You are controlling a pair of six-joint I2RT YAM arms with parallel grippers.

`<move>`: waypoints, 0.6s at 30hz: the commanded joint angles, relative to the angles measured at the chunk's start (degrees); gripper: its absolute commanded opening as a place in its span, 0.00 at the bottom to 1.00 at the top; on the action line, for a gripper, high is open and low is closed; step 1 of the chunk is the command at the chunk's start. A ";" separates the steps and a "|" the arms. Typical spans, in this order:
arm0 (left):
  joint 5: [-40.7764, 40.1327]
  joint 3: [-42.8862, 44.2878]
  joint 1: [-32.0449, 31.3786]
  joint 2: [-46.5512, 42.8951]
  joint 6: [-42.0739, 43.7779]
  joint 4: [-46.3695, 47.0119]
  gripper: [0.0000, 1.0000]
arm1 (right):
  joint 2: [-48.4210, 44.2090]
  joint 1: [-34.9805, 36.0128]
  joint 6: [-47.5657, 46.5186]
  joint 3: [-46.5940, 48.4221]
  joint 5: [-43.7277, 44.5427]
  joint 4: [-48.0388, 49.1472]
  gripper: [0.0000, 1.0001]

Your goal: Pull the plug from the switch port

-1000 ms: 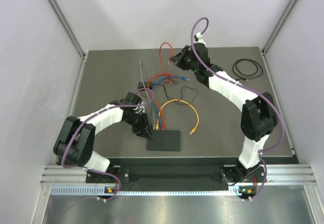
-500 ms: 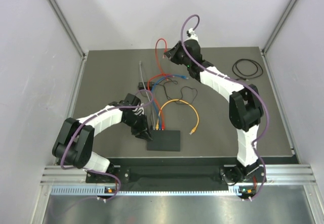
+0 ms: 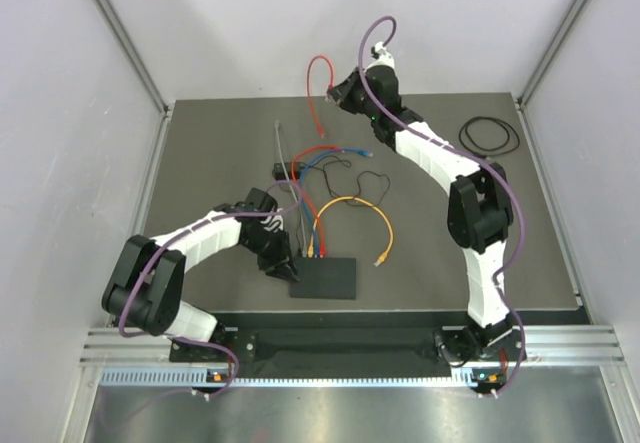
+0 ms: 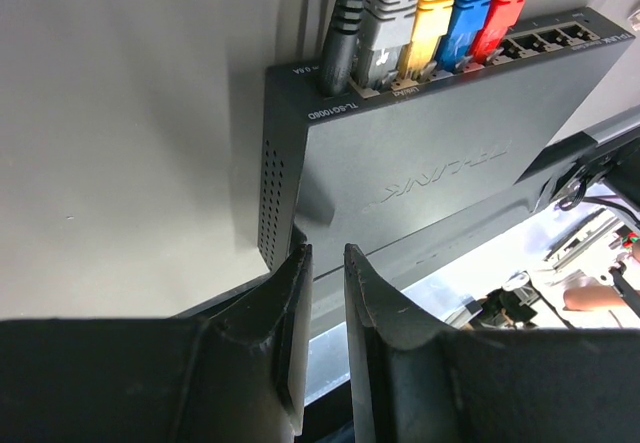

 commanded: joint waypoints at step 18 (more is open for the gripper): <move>-0.40 0.34 0.17 -3.09 1.08 0.74 0.25 | -23.84 -27.63 2.20 -17.33 -12.38 -10.39 0.00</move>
